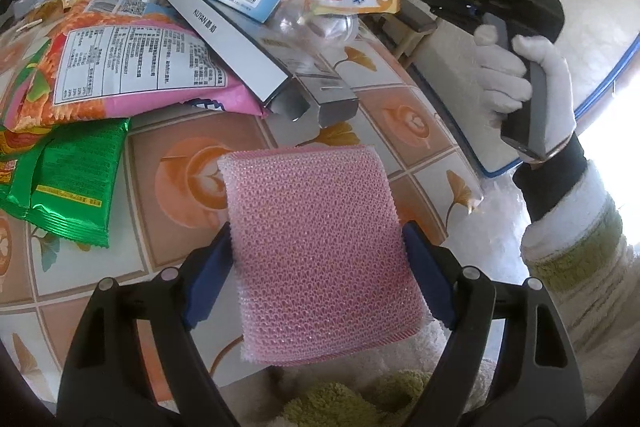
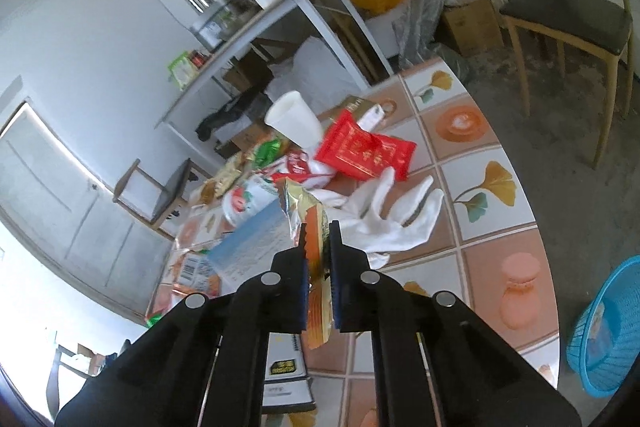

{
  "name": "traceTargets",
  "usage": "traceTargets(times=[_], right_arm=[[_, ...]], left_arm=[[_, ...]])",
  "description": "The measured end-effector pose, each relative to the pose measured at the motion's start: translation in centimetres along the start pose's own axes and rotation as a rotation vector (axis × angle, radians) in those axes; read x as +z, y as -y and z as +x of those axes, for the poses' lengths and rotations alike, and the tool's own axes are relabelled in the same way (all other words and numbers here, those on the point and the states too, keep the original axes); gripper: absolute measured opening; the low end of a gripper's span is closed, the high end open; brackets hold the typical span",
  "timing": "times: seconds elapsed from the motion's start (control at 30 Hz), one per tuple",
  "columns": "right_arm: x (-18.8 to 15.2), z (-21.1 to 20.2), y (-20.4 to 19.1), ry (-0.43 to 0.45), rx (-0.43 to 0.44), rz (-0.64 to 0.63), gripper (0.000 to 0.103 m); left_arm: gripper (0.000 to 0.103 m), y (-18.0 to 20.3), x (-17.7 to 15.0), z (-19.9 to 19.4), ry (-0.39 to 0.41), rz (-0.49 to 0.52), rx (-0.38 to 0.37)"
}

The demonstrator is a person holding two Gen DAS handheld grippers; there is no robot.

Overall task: Collect trash
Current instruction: 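Hold the pink sponge in the left gripper while the right gripper grasps the yellow snack packet, then drop the pink sponge and yellow snack packet into the blue wastebasket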

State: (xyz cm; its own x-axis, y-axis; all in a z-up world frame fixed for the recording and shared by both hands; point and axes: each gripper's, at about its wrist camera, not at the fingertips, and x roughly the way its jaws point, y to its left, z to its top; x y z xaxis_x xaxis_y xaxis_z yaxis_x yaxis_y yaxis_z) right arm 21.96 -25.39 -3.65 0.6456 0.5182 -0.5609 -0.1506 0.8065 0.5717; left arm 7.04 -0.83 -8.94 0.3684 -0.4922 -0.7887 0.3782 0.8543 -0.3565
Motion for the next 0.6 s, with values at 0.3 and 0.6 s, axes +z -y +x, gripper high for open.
traceTargets(times=[0.3, 0.6], right_arm=[[-1.0, -5.8, -0.1, 0.11, 0.046, 0.026, 0.006], [-4.1, -13.4, 2.4, 0.21, 0.054, 0.096, 0.006]], left_arm=[[0.078, 1.5, -0.1, -1.6, 0.038, 0.03, -0.004], [0.078, 5.1, 0.7, -2.4, 0.066, 0.098, -0.041]])
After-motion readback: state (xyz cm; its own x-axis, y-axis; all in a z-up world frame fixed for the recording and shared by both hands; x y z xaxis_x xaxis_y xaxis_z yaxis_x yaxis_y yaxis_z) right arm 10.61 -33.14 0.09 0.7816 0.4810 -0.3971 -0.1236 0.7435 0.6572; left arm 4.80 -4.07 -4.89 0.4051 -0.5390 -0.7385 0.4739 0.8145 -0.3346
